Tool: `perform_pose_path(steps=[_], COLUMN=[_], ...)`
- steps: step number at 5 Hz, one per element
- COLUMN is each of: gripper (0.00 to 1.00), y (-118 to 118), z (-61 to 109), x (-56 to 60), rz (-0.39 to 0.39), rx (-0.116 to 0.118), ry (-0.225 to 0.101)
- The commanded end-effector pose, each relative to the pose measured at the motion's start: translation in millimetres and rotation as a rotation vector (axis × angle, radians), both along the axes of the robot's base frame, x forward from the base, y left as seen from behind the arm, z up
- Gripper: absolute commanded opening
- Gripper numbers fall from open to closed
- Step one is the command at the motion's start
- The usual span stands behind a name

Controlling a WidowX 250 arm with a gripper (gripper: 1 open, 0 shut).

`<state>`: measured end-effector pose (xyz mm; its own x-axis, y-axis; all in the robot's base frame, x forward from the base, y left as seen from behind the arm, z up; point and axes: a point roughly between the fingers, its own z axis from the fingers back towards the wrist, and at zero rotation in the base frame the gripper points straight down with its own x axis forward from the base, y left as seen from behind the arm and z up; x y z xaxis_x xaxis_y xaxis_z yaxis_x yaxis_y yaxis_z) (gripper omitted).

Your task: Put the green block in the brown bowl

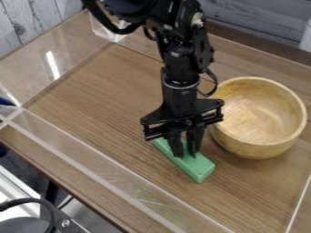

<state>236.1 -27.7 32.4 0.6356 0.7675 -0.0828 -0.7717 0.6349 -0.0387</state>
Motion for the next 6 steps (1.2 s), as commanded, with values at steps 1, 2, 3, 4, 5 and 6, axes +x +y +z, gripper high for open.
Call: perform_pose_path(steps=[1, 2, 3, 4, 5, 6], gripper=[1.0, 1.0, 1.0, 1.0, 1.0, 1.0], y=[-1.4, -2.0, -1.5, -1.9, -2.4, -3.0], z=[3.5, 5.5, 9.4, 8.6, 6.9, 5.0], x=[-1.1, -3.2, -5.1, -6.1, -6.9, -7.7], rz=[-0.014, -0.023, -0.031, -0.034, -0.035, -0.036], rx=[0.007, 0.015, 0.019, 0.022, 0.024, 0.027], ry=[-0.004, -0.001, 0.002, 0.004, 0.007, 0.009])
